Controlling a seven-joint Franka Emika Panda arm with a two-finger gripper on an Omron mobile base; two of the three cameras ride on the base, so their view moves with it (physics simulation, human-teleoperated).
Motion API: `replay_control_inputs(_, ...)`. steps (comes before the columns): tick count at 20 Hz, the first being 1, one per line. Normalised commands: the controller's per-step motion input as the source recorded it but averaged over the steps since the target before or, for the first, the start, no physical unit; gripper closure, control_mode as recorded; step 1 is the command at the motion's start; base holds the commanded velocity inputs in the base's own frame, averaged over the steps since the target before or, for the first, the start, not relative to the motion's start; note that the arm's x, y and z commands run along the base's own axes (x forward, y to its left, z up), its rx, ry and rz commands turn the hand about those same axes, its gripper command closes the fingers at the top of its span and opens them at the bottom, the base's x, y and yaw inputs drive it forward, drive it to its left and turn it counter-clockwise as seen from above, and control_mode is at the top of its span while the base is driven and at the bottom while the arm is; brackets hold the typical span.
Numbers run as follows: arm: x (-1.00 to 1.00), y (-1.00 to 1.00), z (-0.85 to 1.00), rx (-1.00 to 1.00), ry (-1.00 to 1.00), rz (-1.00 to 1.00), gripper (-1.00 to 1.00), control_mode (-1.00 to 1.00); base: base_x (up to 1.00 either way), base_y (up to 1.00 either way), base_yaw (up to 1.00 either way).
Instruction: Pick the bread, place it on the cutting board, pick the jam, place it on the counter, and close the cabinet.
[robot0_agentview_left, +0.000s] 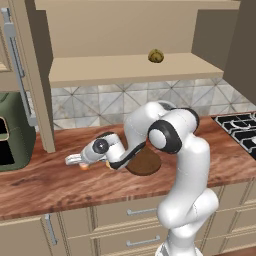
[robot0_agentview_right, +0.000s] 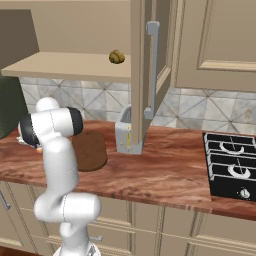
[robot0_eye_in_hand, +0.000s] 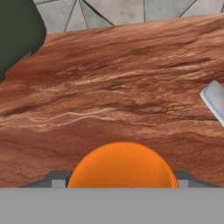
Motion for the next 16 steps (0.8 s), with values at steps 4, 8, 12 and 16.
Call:
replay_control_inputs(4, 0.0, 0.0, 0.0, 0.0, 0.0, 0.0, -1.0, -1.0, 0.0, 0.0, 0.0)
replay_control_inputs(8, 0.0, 0.0, 0.0, 0.0, 0.0, 0.0, -1.0, -1.0, 0.0, 0.0, 0.0)
replay_control_inputs(12, 0.0, 0.0, 0.01, 0.0, 0.0, 0.0, -1.0, -1.0, 0.0, 0.0, 0.0)
replay_control_inputs(16, 0.0, -0.03, 0.27, 0.01, 0.0, 0.0, -1.0, -1.0, 0.0, 0.0, 0.0)
